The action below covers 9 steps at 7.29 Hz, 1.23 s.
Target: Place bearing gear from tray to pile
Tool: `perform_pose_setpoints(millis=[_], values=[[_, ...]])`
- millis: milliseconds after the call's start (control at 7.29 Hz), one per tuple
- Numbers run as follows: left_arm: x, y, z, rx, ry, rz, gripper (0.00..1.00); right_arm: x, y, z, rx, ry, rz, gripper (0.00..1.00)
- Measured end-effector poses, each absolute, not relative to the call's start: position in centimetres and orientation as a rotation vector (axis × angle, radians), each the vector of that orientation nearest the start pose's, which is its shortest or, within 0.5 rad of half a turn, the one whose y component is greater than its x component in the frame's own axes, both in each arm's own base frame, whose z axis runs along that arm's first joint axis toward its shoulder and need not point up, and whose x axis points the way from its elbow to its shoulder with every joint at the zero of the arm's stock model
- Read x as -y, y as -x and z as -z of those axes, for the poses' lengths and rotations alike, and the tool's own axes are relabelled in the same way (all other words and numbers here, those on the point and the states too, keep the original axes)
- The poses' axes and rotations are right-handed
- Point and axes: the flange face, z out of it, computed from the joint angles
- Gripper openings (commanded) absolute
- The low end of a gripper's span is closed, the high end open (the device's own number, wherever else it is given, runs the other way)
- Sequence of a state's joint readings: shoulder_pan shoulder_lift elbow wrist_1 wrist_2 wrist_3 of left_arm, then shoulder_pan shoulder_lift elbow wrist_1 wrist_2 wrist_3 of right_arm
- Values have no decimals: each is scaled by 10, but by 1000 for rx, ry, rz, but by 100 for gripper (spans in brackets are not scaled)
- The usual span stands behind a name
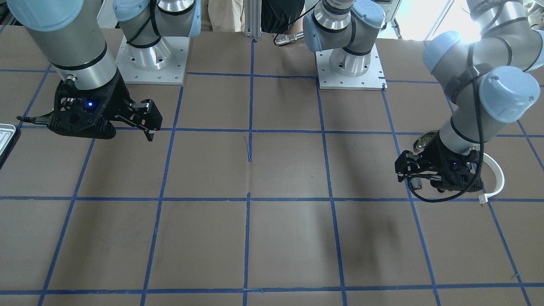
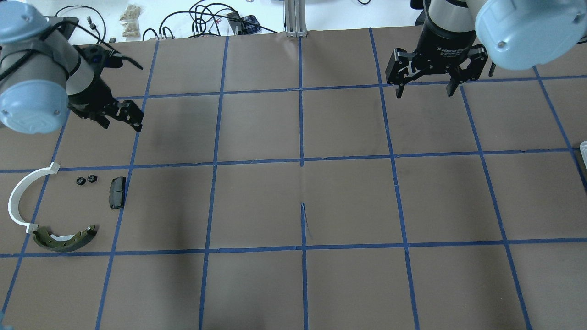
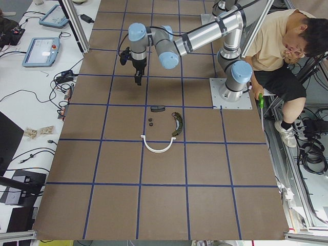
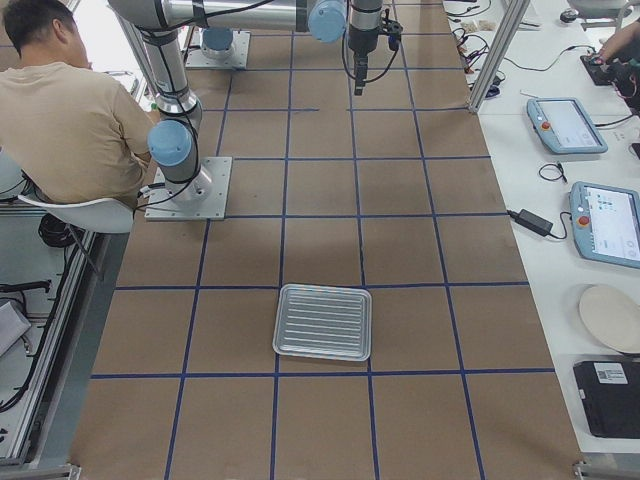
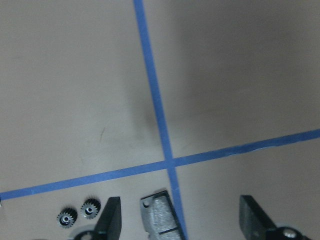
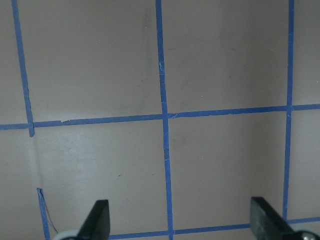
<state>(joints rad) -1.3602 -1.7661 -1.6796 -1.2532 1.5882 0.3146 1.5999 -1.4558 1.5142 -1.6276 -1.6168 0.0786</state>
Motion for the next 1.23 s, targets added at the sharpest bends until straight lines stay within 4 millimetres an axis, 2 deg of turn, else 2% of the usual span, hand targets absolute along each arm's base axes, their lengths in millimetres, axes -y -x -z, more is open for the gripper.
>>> perform_pose_setpoints(millis=[137,274,411,686,960,1234], values=[[568,64,-393,-3129,-102,-28,100,536,-144,-462,-3187,-79,1,100],[555,106,-416,-3130,-95,-64,100,536,-144,-462,-3187,-79,1,100],[537,129,-439,-3129,-111,-88,100,536,-144,-462,-3187,-78,1,100],[513,144,-487,-3130,-140,-17,100,536,-144,-462,-3187,-78,0,100],[511,139,-504,-3131,-121,36,100,536,-144,-462,-3187,-78,-1,100],[510,132,-511,-3141,-60,52,100,536,-144,-462,-3187,-78,0,100]])
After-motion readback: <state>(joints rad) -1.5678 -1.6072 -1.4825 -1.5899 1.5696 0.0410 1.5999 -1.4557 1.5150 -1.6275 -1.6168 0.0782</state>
